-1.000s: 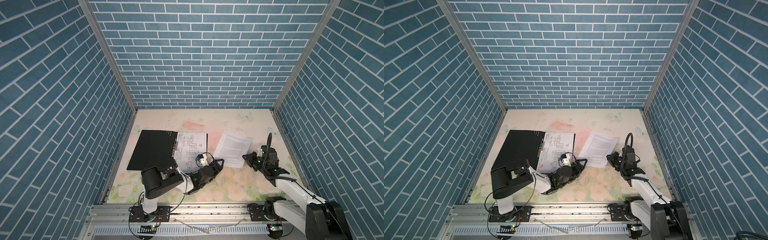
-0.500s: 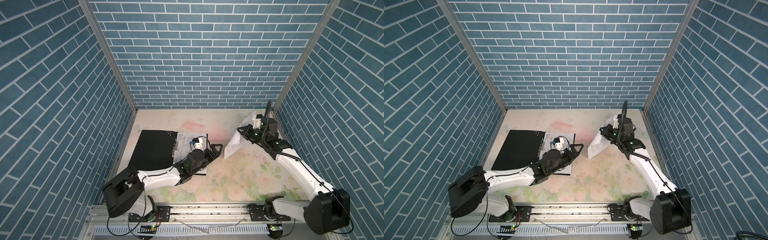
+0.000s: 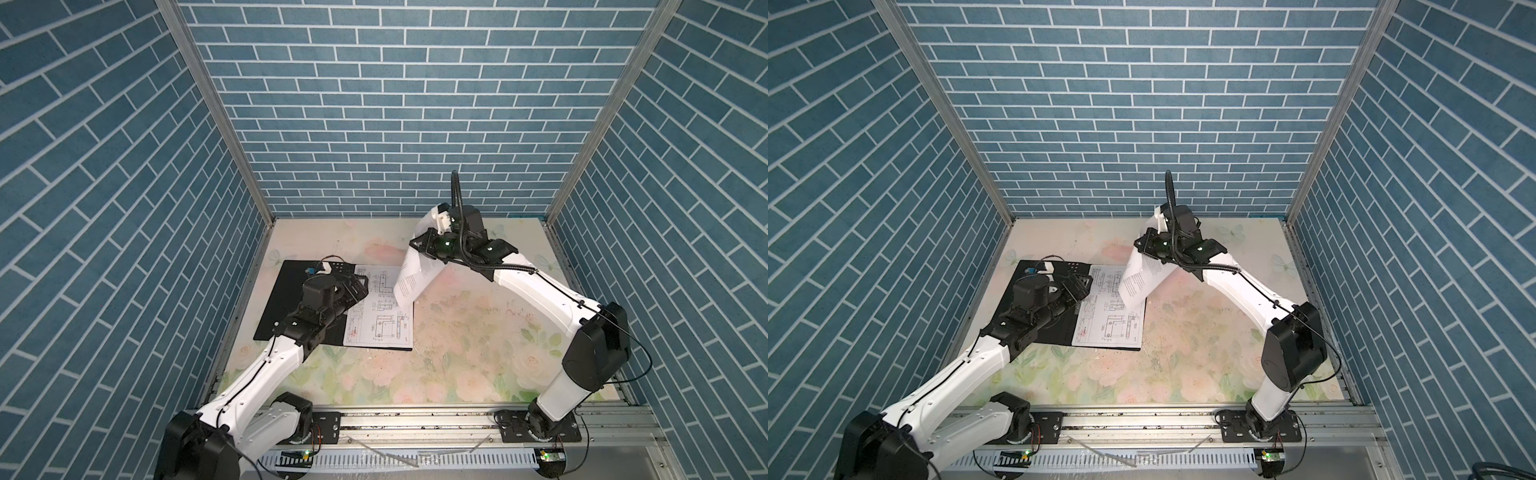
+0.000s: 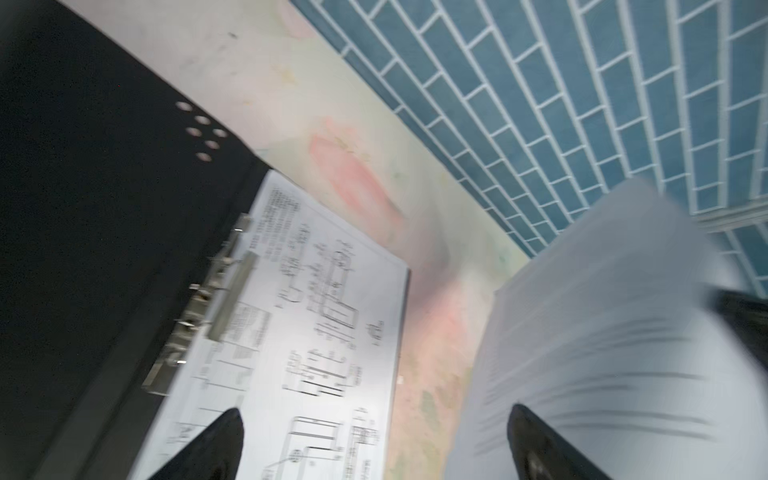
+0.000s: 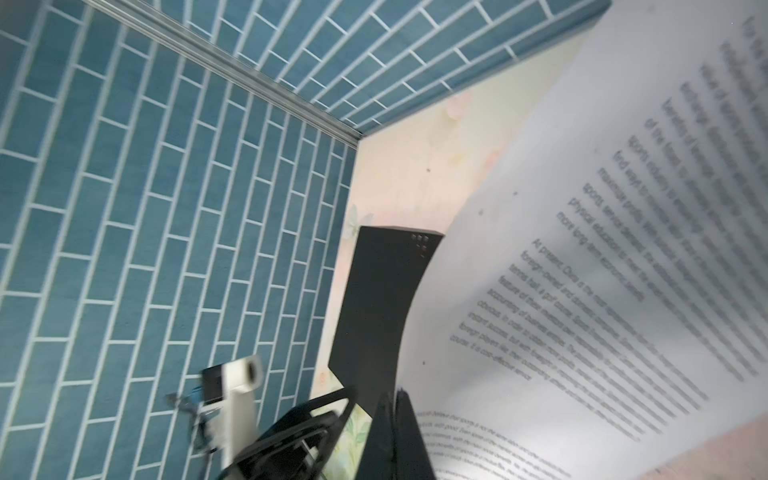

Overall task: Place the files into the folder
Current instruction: 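Carry the lifted text sheet toward the black folder with both grippers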

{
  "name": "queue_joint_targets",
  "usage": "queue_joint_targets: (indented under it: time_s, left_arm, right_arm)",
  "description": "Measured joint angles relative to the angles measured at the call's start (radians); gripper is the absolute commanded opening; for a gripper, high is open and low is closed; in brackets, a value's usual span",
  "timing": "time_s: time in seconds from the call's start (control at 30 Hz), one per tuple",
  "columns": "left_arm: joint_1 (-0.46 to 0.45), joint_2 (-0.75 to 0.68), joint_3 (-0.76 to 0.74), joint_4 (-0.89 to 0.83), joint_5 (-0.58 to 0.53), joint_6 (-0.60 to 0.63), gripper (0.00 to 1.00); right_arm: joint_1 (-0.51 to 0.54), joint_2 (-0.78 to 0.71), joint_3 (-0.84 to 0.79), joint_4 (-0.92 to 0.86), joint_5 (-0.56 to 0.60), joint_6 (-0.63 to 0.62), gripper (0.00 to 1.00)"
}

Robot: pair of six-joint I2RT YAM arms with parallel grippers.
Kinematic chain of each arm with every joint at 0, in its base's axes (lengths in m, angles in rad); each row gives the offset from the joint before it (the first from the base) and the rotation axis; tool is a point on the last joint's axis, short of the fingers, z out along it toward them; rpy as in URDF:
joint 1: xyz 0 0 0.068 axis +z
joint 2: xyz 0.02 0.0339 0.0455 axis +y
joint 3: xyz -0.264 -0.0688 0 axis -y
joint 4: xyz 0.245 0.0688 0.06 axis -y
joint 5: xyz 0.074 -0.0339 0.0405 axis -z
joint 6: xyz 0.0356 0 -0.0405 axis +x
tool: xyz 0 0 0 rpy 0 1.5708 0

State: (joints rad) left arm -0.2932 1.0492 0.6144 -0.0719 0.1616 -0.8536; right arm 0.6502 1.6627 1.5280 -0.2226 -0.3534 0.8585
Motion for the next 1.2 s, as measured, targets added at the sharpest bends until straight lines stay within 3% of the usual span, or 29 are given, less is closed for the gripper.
queue_joint_targets:
  time_s: [0.17, 0.33, 0.57, 0.8, 1.2]
  left_arm:
    - [0.105, 0.134, 0.0, -0.047, 0.115, 0.115, 1.0]
    - [0.127, 0.23, 0.0, -0.032, 0.186, 0.191, 0.99]
    - [0.151, 0.37, 0.0, 0.016, 0.238, 0.258, 1.0]
    - [0.164, 0.44, 0.024, 0.093, 0.27, 0.292, 1.0]
    - [0.174, 0.529, 0.056, 0.21, 0.306, 0.333, 1.0]
  right_arm:
    - [0.002, -0.072, -0.049, 0.035, 0.027, 0.005, 0.0]
    - [0.0, -0.145, -0.307, 0.159, 0.058, 0.062, 0.0]
    - [0.014, -0.079, -0.595, 0.325, 0.083, 0.176, 0.0]
    - [0.023, -0.085, -0.649, 0.396, 0.103, 0.2, 0.0]
    - [0.018, -0.15, -0.655, 0.302, 0.129, 0.169, 0.0]
